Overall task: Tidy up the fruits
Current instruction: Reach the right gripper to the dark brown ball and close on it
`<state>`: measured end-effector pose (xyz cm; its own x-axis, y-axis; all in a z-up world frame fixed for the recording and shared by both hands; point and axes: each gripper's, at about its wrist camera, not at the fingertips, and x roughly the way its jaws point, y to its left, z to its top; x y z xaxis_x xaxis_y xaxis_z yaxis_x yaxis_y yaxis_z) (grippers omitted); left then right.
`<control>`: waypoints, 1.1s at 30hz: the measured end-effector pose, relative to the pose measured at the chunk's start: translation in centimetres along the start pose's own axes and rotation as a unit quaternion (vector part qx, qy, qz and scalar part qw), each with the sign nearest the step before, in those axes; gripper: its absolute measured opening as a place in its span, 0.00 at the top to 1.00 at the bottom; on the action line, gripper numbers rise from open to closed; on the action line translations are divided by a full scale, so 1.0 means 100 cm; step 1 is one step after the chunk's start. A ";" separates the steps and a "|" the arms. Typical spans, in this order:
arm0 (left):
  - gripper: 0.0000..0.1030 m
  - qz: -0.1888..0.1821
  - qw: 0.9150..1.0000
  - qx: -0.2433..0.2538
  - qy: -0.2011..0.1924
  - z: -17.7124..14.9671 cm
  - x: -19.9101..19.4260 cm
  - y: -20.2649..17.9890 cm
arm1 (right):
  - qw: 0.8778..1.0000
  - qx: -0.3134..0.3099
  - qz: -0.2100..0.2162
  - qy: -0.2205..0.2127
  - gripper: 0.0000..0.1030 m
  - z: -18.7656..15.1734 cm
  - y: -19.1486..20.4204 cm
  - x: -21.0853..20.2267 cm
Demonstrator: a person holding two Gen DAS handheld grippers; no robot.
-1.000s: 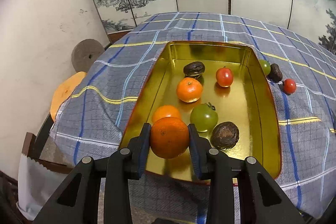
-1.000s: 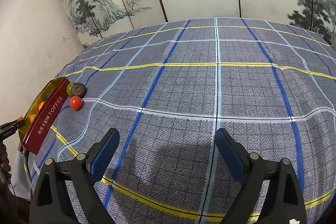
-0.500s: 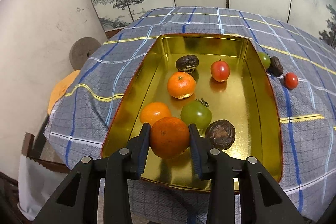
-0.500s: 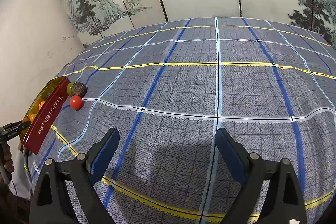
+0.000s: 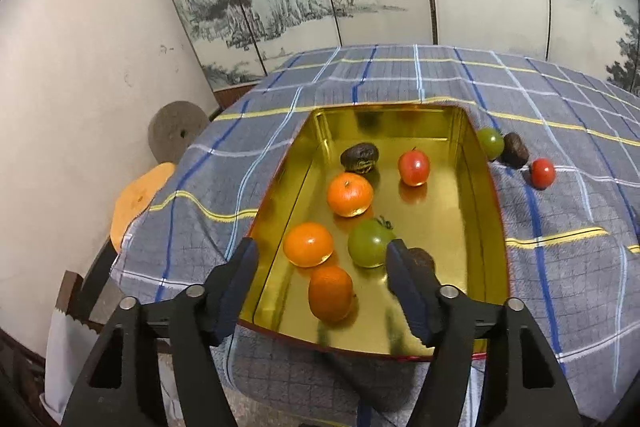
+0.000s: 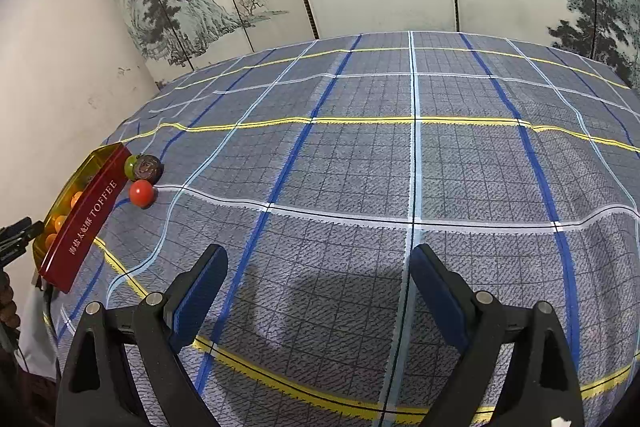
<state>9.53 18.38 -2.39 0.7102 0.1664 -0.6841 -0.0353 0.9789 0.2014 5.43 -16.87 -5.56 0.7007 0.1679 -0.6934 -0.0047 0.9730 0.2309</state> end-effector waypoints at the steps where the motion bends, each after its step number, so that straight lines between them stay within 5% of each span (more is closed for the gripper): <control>1: 0.34 -0.003 1.000 0.001 -0.003 0.000 -0.003 -0.001 | 1.000 0.000 0.000 0.000 0.11 0.000 0.000 0.000; 11: 0.33 -0.062 0.997 -0.025 -0.030 -0.007 -0.045 -0.009 | 1.000 -0.011 -0.016 0.002 0.11 0.002 0.004 -0.001; 14: 0.28 -0.079 0.996 -0.025 -0.042 -0.010 -0.058 -0.011 | 0.998 -0.048 0.031 0.011 0.20 0.013 0.031 -0.006; 21: 0.28 -0.099 0.994 -0.025 -0.041 -0.010 -0.072 -0.011 | 0.971 -0.204 0.114 0.042 0.21 0.064 0.145 0.025; 24: 0.28 -0.105 0.993 -0.038 -0.043 -0.010 -0.073 -0.002 | 0.958 -0.249 0.122 0.072 0.33 0.072 0.177 0.061; 33: 0.28 -0.099 0.994 -0.029 -0.035 -0.013 -0.058 0.004 | 0.933 -0.317 0.115 0.125 0.35 0.080 0.217 0.131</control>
<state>4.50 17.95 0.69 0.7537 -0.0372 -0.6562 0.0716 0.9971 0.0257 20.25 5.12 -4.16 0.4412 0.3376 -0.8315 -0.6107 0.7919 -0.0025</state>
